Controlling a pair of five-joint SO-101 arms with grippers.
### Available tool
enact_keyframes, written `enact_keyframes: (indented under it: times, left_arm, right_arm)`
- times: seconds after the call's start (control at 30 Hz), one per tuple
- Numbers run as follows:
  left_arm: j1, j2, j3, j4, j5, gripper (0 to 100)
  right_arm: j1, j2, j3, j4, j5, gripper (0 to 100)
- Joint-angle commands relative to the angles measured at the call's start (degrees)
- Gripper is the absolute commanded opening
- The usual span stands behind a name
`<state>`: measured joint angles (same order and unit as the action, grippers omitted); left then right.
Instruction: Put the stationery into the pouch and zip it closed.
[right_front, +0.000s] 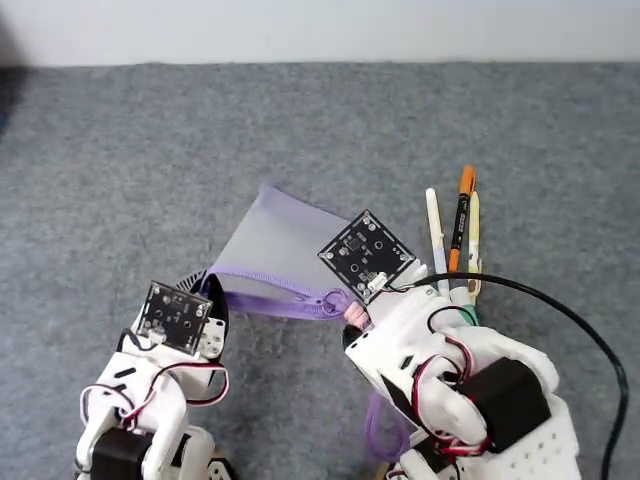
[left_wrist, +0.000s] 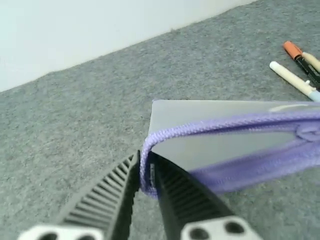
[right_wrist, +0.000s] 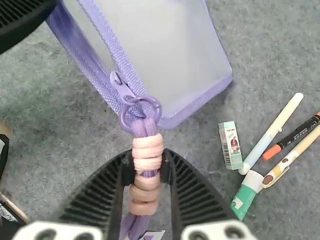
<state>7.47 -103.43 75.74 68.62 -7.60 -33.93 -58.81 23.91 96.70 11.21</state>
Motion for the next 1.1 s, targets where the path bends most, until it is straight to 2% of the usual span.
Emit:
enact_keyframes:
  times: [0.0, 0.23, 0.4, 0.6, 0.97, 1.07]
  left_arm:
    - [0.18, -0.53, 0.84, -1.14, -0.97, 2]
    - [0.18, -0.53, 1.36, -1.23, -0.97, 2]
    - [0.18, -0.53, 1.36, -1.32, -0.53, 10]
    - [-0.26, -0.53, 1.63, -5.01, 0.97, 14]
    - [0.18, -0.53, 12.88, -18.20, 0.62, 14]
    - [0.18, -0.53, 12.70, -18.29, -0.53, 6]
  right_arm:
    - [1.36, -1.19, -0.26, 0.57, -0.18, 0.8]
    - [1.36, -1.01, -0.18, 0.57, -0.18, 0.8]
    - [1.36, -0.75, -0.18, 0.57, -0.18, 0.8]
    - [1.36, -0.66, -0.18, 0.57, -0.18, 0.8]
    - [1.36, -0.66, -0.18, 0.57, -0.09, 0.8]
    - [1.71, -0.84, -0.09, 0.66, 1.58, 0.8]
